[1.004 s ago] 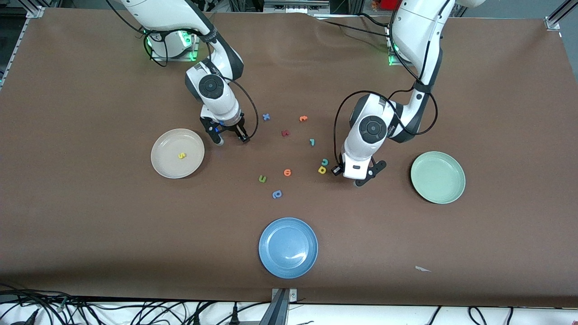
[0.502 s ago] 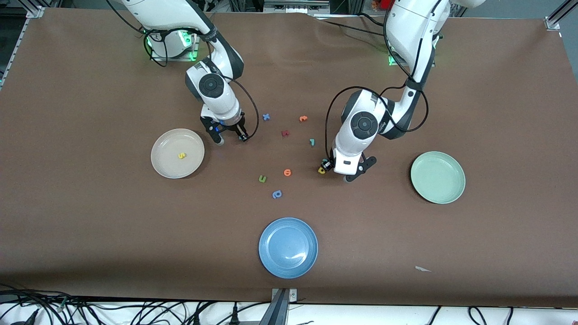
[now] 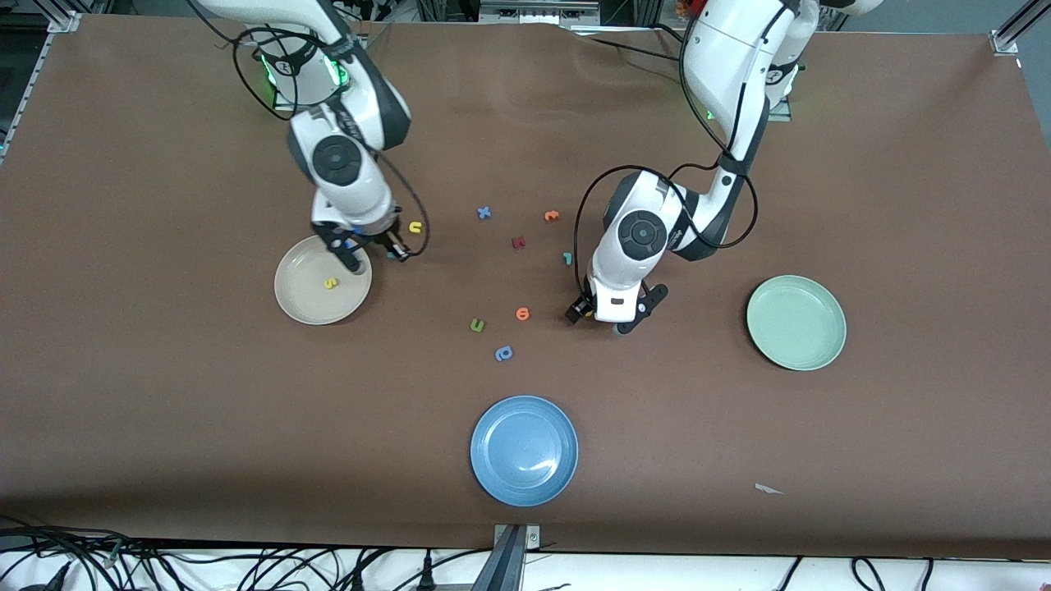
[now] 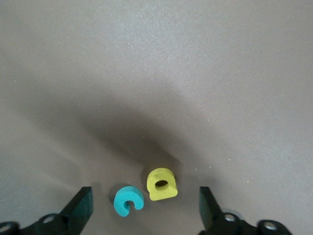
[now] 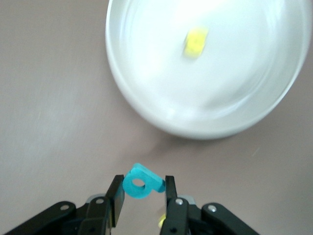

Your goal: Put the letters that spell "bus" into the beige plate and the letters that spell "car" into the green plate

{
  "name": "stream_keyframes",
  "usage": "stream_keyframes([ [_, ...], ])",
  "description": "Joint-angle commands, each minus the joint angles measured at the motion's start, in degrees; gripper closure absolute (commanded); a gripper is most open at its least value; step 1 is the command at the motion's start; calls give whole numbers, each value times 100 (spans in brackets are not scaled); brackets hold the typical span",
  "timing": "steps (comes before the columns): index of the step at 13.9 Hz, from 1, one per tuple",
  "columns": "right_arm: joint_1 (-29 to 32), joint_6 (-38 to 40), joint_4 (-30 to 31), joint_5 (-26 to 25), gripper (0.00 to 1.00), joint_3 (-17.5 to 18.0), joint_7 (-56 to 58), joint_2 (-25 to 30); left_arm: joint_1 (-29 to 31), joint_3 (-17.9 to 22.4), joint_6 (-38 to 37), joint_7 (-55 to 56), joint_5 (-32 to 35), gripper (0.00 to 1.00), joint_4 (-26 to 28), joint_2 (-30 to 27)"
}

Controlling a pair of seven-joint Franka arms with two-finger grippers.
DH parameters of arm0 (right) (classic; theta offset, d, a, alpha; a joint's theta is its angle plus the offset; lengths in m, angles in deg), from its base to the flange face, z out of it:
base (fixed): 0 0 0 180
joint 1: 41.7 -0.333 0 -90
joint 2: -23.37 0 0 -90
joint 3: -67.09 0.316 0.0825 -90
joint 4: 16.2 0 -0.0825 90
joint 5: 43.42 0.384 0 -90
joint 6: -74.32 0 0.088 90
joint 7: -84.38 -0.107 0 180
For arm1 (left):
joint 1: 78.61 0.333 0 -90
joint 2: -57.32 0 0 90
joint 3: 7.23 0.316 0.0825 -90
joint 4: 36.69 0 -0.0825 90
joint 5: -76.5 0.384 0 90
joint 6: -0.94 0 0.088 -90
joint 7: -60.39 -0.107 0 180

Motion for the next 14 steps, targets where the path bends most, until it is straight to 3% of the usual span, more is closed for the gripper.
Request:
stream_keyframes([
  [1,-44,117,111,-36,91,-627,1114,98,-63,66,-25,279,-146,1,-181,151],
  [7,158,-103,155,-27,90,-1033,2137,-499,-143,66,-25,946,-146,1,-181,196],
  [8,176,-77,155,-27,84,-1042,2146,-509,-143,66,-25,1069,-137,1,-181,196],
  [9,185,-59,155,-27,62,-1042,2138,-509,-143,66,-25,1166,-137,1,-172,196],
  [10,185,28,137,-19,31,-1042,2138,-474,-143,66,-25,1237,-137,1,-172,196],
  [11,185,151,120,-10,12,-1051,2138,-439,-143,66,-25,1246,-137,1,-172,196],
  [12,185,265,111,8,1,-1042,2138,-343,-143,66,-25,1246,-137,2,-172,204],
  [14,176,572,67,60,1,-1007,2112,-149,-143,66,-25,1246,-137,2,-181,196],
])
